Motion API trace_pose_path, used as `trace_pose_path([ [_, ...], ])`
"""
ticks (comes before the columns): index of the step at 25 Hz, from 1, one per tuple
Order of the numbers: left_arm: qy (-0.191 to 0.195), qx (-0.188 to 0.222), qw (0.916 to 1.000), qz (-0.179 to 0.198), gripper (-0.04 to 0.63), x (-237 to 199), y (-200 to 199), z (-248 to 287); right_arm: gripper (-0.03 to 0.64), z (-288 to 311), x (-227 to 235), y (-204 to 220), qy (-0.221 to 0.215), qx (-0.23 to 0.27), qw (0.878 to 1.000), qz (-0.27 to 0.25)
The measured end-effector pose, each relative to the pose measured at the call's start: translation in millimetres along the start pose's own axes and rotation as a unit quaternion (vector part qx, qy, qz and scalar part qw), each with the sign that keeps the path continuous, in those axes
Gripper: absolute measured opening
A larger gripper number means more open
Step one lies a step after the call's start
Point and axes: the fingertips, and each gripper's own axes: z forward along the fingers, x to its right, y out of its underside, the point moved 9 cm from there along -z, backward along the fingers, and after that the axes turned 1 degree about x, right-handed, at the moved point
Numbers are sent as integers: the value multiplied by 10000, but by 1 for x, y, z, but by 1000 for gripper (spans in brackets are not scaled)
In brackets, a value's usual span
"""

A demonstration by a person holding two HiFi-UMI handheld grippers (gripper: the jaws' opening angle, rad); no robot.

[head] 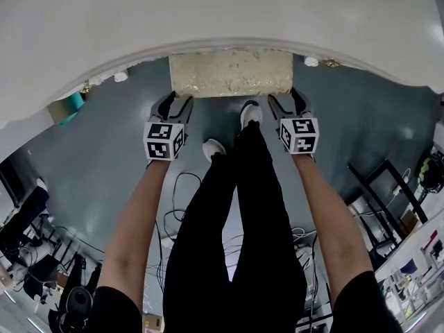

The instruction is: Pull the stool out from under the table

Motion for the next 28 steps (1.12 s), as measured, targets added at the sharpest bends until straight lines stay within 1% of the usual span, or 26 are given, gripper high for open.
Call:
trace_pose_path([
  [5,3,-40,9999,-133,216,4,19,-11,313,-7,-10,12,-30,-144,9999,-66],
  [10,55,-143,9998,-132,216,4,27,-24,313,-13,-20,16,-131,-323,9993,-152],
  [15,106,-257,9995,-171,216,12,44,-29,313,-20,-24,28,-119,-469,9987,-141],
  [18,42,-300,9994,-179,216,14,53,-37,313,-25,-32,38,-169,-589,9981,-114],
  [21,-21,-281,9994,-187,216,21,60,-42,310,-33,-35,47,-221,-586,9979,-153],
  [25,-79,-186,9996,-210,213,31,70,-47,305,-44,-39,55,-138,-604,9979,-188],
  [28,-165,-249,9993,-227,213,33,74,-51,305,-45,-43,59,-133,-562,9982,-163],
])
